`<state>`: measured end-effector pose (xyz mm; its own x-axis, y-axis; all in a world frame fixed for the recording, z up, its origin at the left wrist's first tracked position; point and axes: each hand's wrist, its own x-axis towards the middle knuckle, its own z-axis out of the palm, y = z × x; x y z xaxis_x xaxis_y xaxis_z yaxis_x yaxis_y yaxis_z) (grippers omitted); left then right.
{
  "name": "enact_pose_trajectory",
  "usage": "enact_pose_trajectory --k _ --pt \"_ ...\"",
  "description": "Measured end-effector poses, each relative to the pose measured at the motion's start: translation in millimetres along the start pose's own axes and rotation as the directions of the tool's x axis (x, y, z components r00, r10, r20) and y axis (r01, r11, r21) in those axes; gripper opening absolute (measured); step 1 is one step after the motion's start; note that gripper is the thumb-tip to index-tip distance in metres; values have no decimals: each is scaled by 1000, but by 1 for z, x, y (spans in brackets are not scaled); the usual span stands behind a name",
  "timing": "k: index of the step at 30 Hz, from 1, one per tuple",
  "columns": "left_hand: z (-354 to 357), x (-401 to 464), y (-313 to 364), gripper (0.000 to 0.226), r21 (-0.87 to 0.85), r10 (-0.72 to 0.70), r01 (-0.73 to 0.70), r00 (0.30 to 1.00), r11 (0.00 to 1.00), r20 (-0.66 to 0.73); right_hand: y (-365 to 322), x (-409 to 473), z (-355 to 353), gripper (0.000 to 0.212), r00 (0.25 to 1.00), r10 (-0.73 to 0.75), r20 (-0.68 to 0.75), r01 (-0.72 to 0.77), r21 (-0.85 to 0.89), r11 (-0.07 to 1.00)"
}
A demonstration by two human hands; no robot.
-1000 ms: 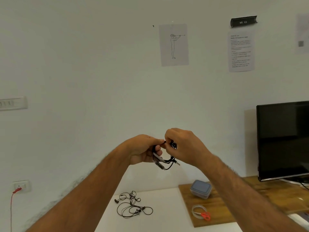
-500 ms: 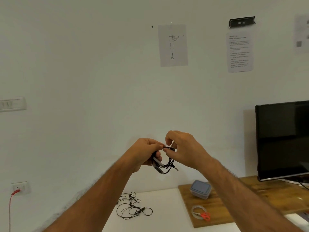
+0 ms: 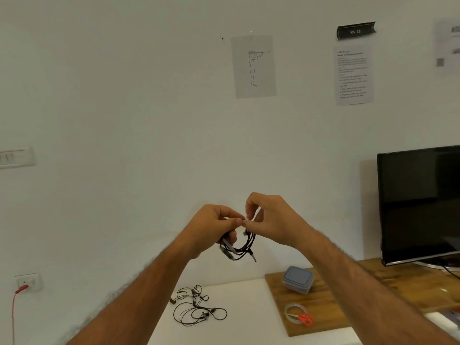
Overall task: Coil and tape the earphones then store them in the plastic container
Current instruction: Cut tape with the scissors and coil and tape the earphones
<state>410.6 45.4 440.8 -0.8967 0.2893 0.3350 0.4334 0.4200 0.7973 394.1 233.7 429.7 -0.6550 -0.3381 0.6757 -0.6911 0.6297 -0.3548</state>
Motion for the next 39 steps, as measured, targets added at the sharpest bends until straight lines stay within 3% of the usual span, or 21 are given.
enact_pose_trajectory --k 4,9,13,16,18,20,24,28,32,34,39 --pt "1 0 0 13 21 30 -29 999 999 -24 -1 2 -4 20 996 54 70 -57 40 998" --pt "1 1 0 14 -9 65 -65 997 998 -41 -1 7 -17 9 974 147 170 -184 228 956" --pt "3 1 3 14 -58 89 -93 994 994 -59 -5 7 -15 13 955 181 236 -275 468 840" --pt "4 1 2 14 -53 111 -117 989 992 -95 -8 7 -13 13 956 210 202 -287 526 800" --pt "5 2 0 14 0 147 -149 979 989 -142 -8 8 -11 13 954 249 167 -300 536 789" --pt "7 2 -2 13 175 222 -188 953 967 -204 -9 8 -8 15 952 275 133 -304 506 807" --pt "10 -1 -1 16 507 348 -209 917 836 -196 -9 10 -2 15 959 276 68 -279 409 869" --pt "9 2 2 21 650 355 -194 927 735 -125 -9 13 -2 13 953 290 91 -304 342 889" --pt "7 3 4 23 748 430 -261 902 610 -37 -7 17 -12 13 911 346 223 -406 346 846" --pt "5 3 3 25 789 499 -324 866 522 26 -5 18 -20 13 869 360 340 -474 362 802" --pt "2 6 -4 35 801 723 -494 681 339 115 0 23 -30 13 789 337 514 -558 368 744"
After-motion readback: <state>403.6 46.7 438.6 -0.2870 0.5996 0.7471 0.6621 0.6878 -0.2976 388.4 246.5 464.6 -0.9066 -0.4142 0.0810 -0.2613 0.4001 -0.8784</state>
